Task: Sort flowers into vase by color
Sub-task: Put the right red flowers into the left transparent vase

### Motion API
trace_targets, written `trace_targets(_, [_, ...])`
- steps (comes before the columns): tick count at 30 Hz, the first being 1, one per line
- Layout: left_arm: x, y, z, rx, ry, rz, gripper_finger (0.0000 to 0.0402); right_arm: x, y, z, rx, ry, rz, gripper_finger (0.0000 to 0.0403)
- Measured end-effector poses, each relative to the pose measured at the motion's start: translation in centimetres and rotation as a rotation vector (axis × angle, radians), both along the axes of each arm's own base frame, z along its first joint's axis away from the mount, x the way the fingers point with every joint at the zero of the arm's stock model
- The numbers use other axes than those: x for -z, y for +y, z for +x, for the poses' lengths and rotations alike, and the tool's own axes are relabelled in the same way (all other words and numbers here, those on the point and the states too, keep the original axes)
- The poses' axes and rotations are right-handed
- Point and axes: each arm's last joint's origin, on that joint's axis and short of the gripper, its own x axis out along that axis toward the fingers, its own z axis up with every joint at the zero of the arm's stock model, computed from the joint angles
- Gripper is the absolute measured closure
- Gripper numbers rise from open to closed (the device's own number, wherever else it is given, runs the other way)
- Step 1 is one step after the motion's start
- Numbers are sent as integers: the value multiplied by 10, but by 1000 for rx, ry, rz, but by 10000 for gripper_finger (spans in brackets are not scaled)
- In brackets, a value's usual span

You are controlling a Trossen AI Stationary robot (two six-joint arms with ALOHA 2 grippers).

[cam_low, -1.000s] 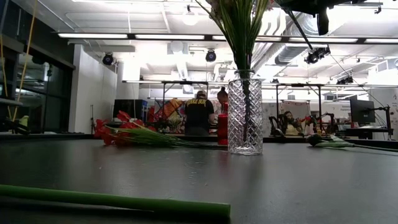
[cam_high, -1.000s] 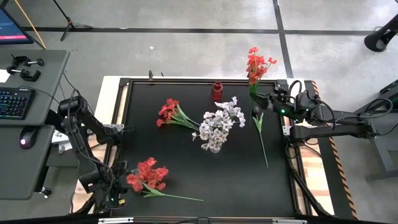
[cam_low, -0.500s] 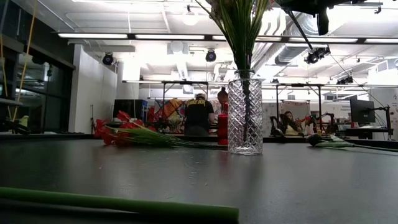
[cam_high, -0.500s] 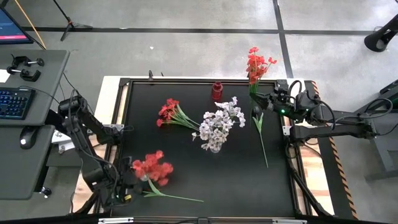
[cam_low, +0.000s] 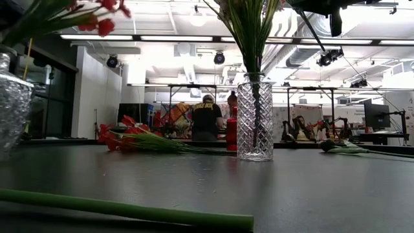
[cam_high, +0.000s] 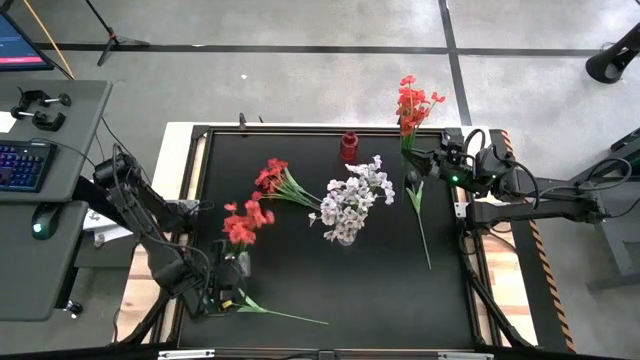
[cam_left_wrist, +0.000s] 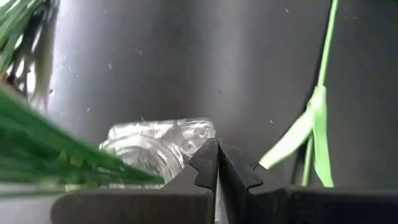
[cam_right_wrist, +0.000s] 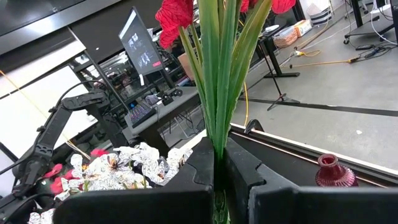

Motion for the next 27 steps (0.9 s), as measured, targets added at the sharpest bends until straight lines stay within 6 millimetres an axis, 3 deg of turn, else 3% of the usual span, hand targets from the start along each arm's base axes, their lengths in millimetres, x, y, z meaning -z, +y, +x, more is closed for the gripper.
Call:
trace_targets(8, [-16, -5, 5, 26, -52, -131, 401, -1, 0, 0, 0, -12, -2, 403])
trace_targets(19, [-74, -6, 4, 160, -213, -191, 401, -8, 4, 1, -155, -77, -34, 402])
trace_targets(27, [-105, 0, 10, 182, -291, -227, 401, -12, 7, 1, -254, -110, -75, 402])
